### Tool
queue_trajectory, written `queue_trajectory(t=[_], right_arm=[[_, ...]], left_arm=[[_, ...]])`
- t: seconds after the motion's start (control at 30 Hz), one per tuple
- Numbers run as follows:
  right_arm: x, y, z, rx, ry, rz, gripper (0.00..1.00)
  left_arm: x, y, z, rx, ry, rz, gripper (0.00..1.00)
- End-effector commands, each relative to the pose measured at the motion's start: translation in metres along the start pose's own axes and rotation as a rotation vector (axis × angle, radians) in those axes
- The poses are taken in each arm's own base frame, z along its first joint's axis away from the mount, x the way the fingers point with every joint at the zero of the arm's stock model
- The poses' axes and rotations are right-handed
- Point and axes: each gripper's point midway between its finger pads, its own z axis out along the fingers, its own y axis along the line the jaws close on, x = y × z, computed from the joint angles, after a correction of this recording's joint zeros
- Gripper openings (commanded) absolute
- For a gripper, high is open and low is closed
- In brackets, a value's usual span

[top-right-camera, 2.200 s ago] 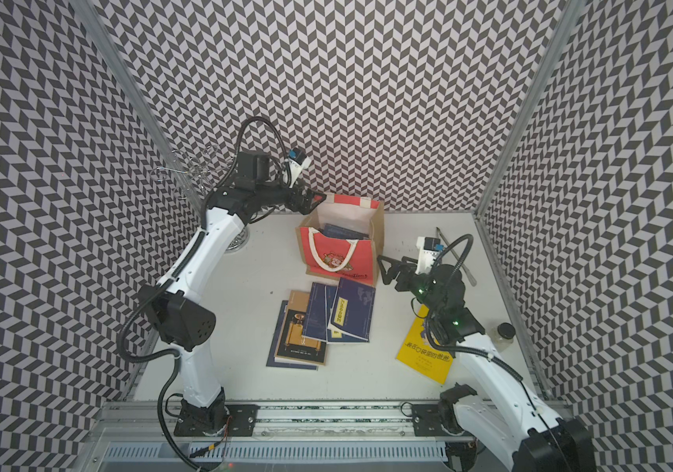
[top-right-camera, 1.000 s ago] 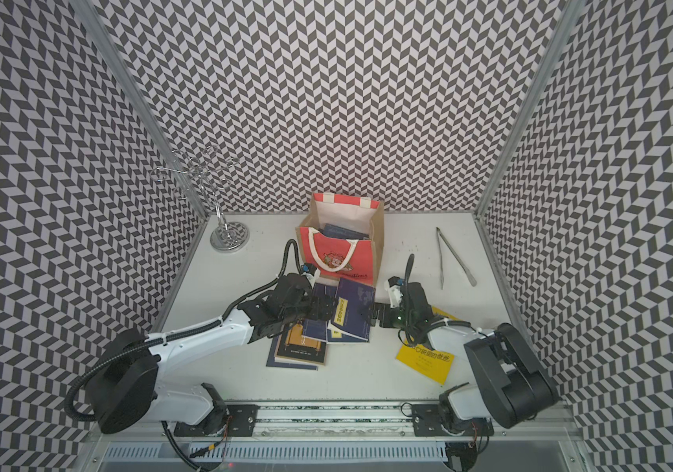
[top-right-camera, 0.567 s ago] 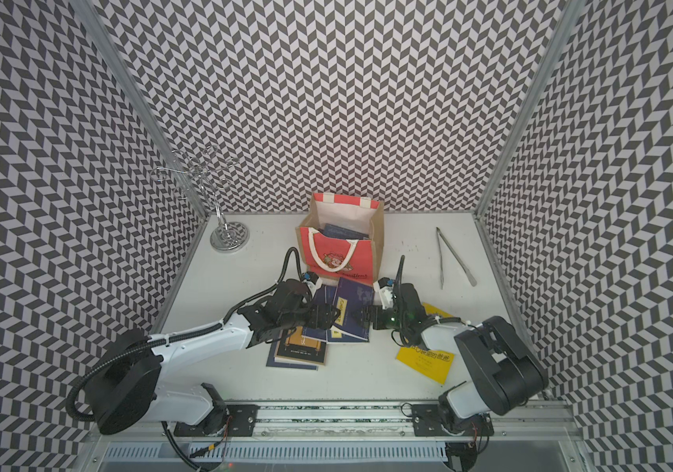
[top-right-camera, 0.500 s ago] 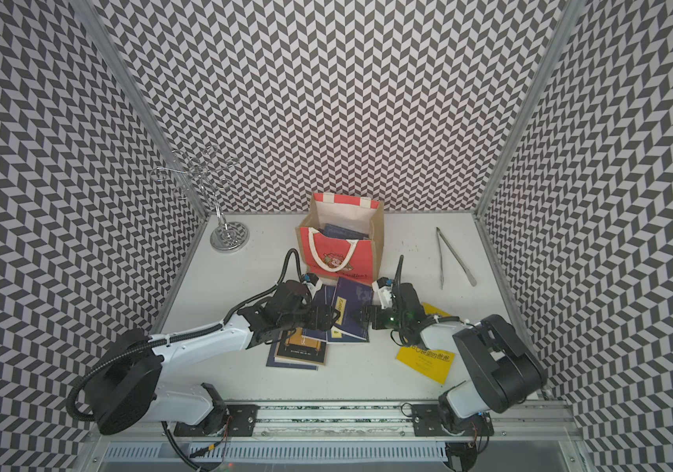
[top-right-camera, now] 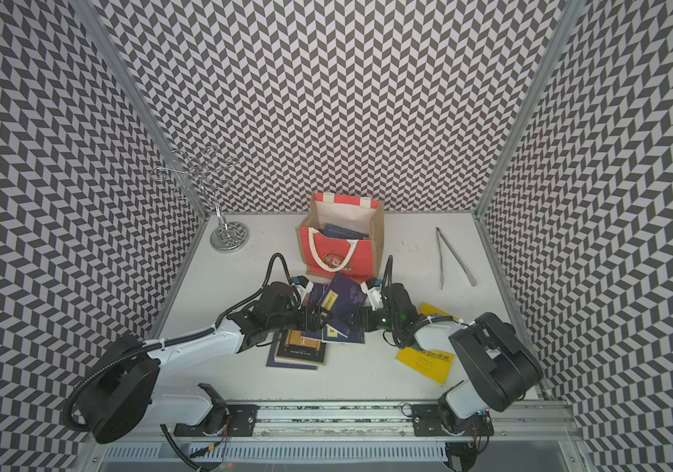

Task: Put the books into the canvas bag
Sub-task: Pick up the book from the book.

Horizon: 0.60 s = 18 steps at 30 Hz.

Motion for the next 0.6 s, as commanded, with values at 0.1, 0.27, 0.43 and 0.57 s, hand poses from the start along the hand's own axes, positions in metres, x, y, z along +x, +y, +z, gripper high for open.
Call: queue_trajectory(t=[0.1,0.27,0.43,0.57], right_arm=[[-0.018,0.025,0.005,-0.078,-0.050,-0.077,0.96],[-0.016,0.025,0.008,-0.083,-0.040,-0.082,0.96],[-0.013,0.027,0.010,-0.096,-0.025,-0.092,0.96],[-0.011,0.030,0.012,-0.114,-0.011,-0.102,0.96]], left_arm=[[-0.008,-0.008,-0.006,0.080,-0.021,-0.034,0.74],[-0.020,-0.005,-0.008,0.086,-0.074,-0.057,0.66],[-0.033,-0.003,-0.006,0.093,-0.127,-0.078,0.50],[-0.039,-0.002,-0.001,0.094,-0.143,-0.079,0.36]])
